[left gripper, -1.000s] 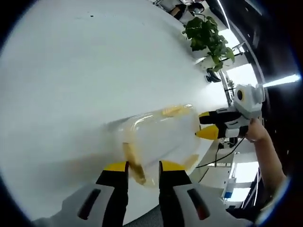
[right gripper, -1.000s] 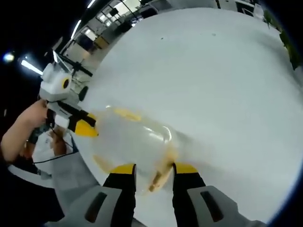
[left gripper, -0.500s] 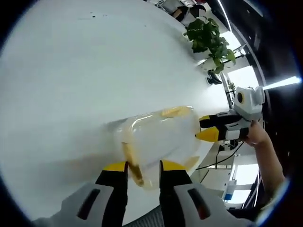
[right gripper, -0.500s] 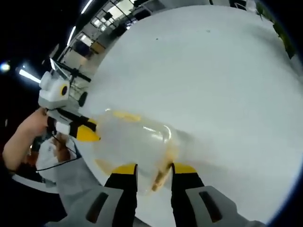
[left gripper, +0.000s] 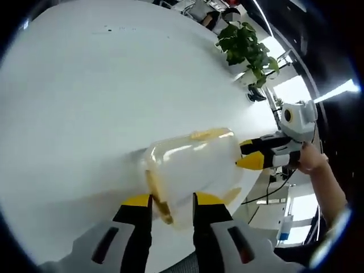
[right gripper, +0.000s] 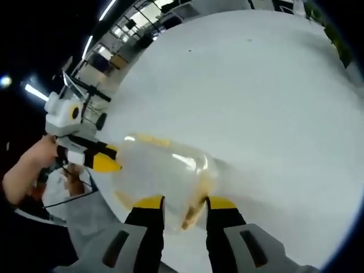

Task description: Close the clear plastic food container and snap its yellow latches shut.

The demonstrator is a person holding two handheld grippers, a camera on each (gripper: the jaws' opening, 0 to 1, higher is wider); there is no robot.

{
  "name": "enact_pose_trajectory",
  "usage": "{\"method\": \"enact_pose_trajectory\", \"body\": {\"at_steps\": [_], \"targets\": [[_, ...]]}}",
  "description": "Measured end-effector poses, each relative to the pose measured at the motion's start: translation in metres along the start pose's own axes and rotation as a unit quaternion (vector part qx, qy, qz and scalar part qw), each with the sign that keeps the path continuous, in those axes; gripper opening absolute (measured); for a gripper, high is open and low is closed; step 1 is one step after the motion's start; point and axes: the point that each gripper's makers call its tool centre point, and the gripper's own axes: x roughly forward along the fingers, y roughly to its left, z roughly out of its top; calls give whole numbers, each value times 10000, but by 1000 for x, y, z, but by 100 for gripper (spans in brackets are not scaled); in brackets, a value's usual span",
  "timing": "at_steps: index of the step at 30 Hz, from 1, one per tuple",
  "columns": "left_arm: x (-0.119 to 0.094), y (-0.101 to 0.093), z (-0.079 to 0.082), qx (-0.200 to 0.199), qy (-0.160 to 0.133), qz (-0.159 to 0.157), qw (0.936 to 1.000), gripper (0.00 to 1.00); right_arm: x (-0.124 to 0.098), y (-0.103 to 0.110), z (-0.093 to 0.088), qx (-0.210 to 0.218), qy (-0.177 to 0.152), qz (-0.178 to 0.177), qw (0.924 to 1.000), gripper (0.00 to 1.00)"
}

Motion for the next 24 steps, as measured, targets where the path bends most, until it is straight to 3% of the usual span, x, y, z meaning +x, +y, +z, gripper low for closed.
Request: {"method": "enact_pose_trajectory", "body": {"at_steps": [4, 6, 8, 13, 14, 17, 18, 22, 24], "targets": [[1, -1, -1, 193, 24, 56, 9998, 28, 0, 1, 3, -195, -147, -20, 9997, 27], [1, -2, -5, 505, 101, 76, 9986, 30, 0, 1, 4, -337, -223, -20, 9992, 28], [0, -1, -5, 403, 68, 66, 9991, 30, 0, 3, 3, -351, -242, 25, 9991, 29], [-5, 0, -4, 591, 53, 40, 9982, 29, -2, 0, 4, -608, -213, 57, 9979, 29], [-6, 0, -4, 585, 66, 43, 9983, 31, -5, -2, 5, -797, -227, -46, 9966, 29], [-12, 8, 1, 1349, 12, 438, 9899, 32, -13, -3, 16, -1371, -335, -314, 9895, 30], [-13, 8, 2, 1399, -1, 478, 9890, 32, -15, 0, 18, -1521, -361, -325, 9872, 31], [-16, -13, 10, 1366, -81, 220, 9904, 33, -14, 23, 20, -1949, -174, -107, 9806, 33], [-16, -18, 15, 1609, -85, 252, 9866, 37, -12, 30, 22, -2204, -132, -101, 9753, 33]]}}
